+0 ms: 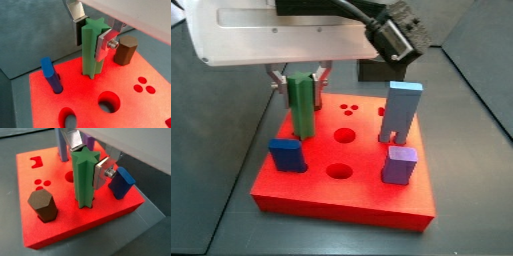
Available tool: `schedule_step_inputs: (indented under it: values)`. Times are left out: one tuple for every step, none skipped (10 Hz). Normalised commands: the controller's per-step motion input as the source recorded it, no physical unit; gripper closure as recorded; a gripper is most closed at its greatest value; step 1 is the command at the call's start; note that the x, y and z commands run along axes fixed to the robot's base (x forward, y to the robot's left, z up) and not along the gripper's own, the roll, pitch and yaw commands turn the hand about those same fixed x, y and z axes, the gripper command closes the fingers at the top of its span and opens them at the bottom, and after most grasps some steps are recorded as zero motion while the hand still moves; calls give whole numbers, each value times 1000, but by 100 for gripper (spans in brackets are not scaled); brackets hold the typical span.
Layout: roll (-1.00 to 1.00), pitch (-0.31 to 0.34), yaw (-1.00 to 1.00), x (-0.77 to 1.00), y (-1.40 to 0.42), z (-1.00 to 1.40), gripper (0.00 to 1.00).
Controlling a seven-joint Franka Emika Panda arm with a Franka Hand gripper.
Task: Pick up the star object. Move up. Move to above the board. Insert the star object.
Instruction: Insert the star object.
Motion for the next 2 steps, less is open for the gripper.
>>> schedule_step_inputs:
  values:
    - [0,-113,403,-266,0,-149,100]
    - [0,0,0,0,0,0,100]
